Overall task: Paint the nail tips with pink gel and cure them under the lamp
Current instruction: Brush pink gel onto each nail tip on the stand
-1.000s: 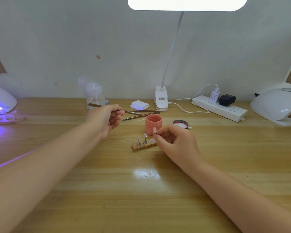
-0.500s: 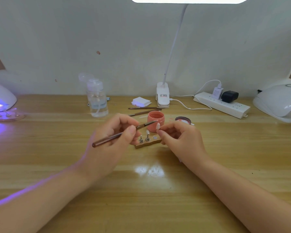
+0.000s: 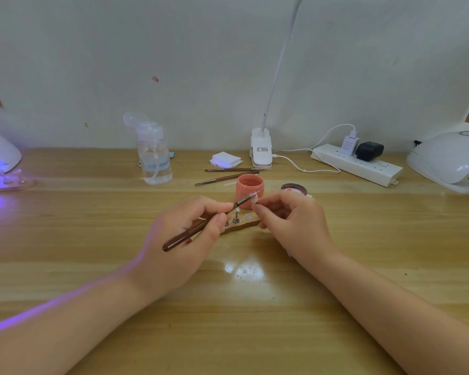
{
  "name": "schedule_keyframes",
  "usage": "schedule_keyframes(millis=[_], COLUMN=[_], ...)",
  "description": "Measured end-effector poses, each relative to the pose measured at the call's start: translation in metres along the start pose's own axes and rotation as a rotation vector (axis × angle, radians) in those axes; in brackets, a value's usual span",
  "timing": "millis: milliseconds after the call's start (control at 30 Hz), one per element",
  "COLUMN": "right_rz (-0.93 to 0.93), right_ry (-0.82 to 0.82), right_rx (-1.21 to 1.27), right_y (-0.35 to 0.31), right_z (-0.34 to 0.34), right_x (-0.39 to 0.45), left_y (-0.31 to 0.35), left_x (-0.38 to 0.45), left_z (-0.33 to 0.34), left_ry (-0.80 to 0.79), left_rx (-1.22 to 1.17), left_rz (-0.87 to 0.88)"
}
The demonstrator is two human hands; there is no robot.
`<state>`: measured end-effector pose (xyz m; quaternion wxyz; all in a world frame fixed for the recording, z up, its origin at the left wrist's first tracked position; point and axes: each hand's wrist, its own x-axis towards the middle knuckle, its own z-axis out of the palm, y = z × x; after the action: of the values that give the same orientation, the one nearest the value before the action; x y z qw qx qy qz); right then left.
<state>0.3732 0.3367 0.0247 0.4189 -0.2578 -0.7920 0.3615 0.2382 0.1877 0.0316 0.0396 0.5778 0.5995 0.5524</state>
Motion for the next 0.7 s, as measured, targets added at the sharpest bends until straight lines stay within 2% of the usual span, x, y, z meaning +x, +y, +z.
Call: schedule_keyframes(millis=[267, 700], right_rz=[0.031, 0.027], right_ry=[-0.002, -0.022], right_rx=[0.008, 0.010], right_y=[-0.0001, 0.0006], right_z=[0.0003, 0.0000], right_x=[0.0005, 0.0008], left_y=[0.0017, 0.0033], left_x=[-0.0015, 0.0003], left_z=[0.0017, 0.0038], left_ry=[0.065, 0.067], left_rx=[-0.096, -0.060], left_rz=[-0.019, -0.055])
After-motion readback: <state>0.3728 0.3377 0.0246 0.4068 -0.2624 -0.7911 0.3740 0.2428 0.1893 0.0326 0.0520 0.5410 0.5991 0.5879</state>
